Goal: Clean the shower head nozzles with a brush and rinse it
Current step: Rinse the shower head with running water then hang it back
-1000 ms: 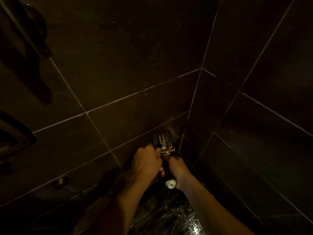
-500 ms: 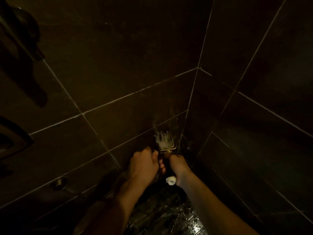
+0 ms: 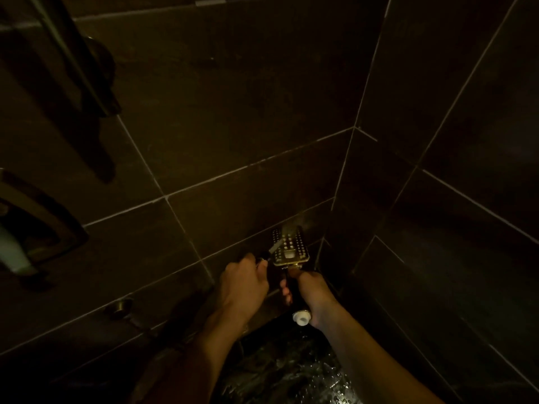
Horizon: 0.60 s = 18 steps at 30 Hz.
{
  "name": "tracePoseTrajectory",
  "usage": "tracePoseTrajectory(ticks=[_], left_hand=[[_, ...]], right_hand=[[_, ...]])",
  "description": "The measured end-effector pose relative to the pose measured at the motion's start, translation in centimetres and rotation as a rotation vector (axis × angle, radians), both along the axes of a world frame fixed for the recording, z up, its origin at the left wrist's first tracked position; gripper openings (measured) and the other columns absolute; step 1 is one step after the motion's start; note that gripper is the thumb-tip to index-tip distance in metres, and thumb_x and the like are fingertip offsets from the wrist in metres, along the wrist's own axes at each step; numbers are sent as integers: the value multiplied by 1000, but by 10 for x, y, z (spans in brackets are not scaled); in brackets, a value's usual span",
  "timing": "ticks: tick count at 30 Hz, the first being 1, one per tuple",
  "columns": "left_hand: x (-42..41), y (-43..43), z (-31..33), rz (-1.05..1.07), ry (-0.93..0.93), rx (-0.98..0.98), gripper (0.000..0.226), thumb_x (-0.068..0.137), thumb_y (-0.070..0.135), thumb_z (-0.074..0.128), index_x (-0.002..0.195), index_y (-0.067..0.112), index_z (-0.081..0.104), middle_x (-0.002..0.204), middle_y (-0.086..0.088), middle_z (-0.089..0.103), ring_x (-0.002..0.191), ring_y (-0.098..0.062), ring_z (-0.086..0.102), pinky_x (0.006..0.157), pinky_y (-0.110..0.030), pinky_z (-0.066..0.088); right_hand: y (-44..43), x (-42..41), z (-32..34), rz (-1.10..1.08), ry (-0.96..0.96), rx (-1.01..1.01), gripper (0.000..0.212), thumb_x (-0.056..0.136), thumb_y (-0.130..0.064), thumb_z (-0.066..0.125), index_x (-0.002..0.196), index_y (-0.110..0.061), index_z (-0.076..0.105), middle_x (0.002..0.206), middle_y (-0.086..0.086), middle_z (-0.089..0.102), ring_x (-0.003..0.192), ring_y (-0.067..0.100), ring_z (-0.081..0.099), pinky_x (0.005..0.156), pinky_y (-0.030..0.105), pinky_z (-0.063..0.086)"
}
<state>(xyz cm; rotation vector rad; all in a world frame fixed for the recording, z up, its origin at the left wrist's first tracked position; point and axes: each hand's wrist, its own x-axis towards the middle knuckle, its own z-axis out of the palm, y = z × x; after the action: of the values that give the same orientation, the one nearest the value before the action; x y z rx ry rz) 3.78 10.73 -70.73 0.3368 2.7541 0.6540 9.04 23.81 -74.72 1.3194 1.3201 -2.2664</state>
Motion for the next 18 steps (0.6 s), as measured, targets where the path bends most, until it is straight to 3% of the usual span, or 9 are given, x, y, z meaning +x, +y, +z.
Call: tracePoseTrajectory(ticks=[4,7,9,13,15,18], left_hand=[[-5,-29,8,77,-18,-38,30,104,41,46,108,19,65,91,-5,69,81,-21,69,63,-33,54],[-9,-63,21,128,9,-74,32,104,41,47,106,17,66,81,1,63,67,-11,59,55,-23,43],[-10,-87,31,153,18,-100,32,104,40,47,104,15,66,83,-2,64,68,-13,57,57,-25,43],[-17,-138,51,196,-10,-127,27,104,39,50,98,17,66,76,-2,60,69,-18,61,53,-28,39],[-24,-162,60,222,-5,-151,26,104,39,50,95,19,64,75,-1,60,65,-16,57,54,-28,37],[-37,-200,71,262,28,-163,30,102,41,51,96,16,67,83,-7,67,73,-23,62,63,-35,47]], right_hand=[[-3,5,10,5,0,31,27,102,-26,54,102,-5,70,69,8,67,55,17,58,52,29,48],[-7,9,23,36,37,118,25,105,-27,51,106,-7,66,78,9,66,57,19,60,55,32,50],[-8,10,26,120,76,368,22,105,-29,50,110,-13,65,86,7,68,63,19,65,58,34,56],[-7,13,37,365,187,1074,24,103,-32,52,120,-18,63,92,1,70,78,17,70,71,41,62],[-11,10,48,418,219,1254,31,102,-31,54,130,-17,59,106,0,67,91,14,67,78,36,60],[-25,5,68,468,242,1346,41,101,-29,57,140,-16,52,123,4,61,104,15,63,82,26,50]])
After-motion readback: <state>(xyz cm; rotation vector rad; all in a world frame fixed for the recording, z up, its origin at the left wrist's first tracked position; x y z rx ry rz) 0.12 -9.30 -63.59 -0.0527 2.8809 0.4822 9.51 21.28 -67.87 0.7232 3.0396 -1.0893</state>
